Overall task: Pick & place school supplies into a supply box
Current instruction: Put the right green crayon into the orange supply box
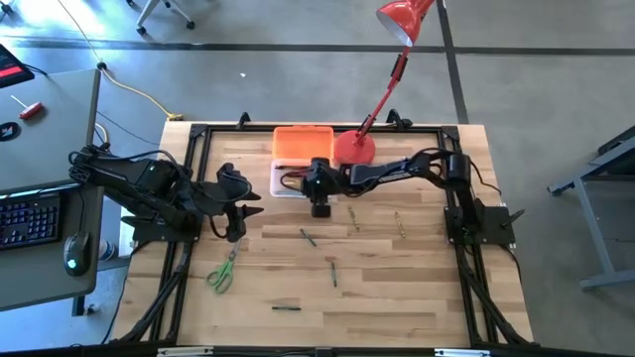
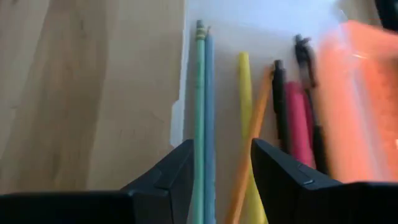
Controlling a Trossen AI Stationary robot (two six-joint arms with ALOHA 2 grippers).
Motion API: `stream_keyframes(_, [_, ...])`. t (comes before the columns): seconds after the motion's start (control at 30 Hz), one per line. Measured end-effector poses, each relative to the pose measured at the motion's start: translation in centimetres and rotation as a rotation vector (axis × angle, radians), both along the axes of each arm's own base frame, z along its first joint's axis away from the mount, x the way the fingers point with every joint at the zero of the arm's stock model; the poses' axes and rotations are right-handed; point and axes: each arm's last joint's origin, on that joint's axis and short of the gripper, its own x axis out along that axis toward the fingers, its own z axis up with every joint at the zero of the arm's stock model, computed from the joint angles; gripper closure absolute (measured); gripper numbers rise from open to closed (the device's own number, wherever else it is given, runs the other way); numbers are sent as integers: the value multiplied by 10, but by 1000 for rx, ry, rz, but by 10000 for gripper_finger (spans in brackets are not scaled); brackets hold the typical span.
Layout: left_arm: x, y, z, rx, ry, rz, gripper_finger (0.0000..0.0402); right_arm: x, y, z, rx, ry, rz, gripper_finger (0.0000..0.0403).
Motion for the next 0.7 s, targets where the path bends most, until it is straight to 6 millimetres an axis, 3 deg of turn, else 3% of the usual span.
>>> stream_keyframes(0.53, [0,0,0,2,-2,-2,224,-4,-4,-2,-48,48,-72,265])
stream_keyframes(0.63, [0,0,0,2,-2,-3,224,1,1,9,-78,17,-69,265])
stream_keyframes(0.7, [0,0,0,-6,0,-6,224,5,5,26,-104,-27,-62,265])
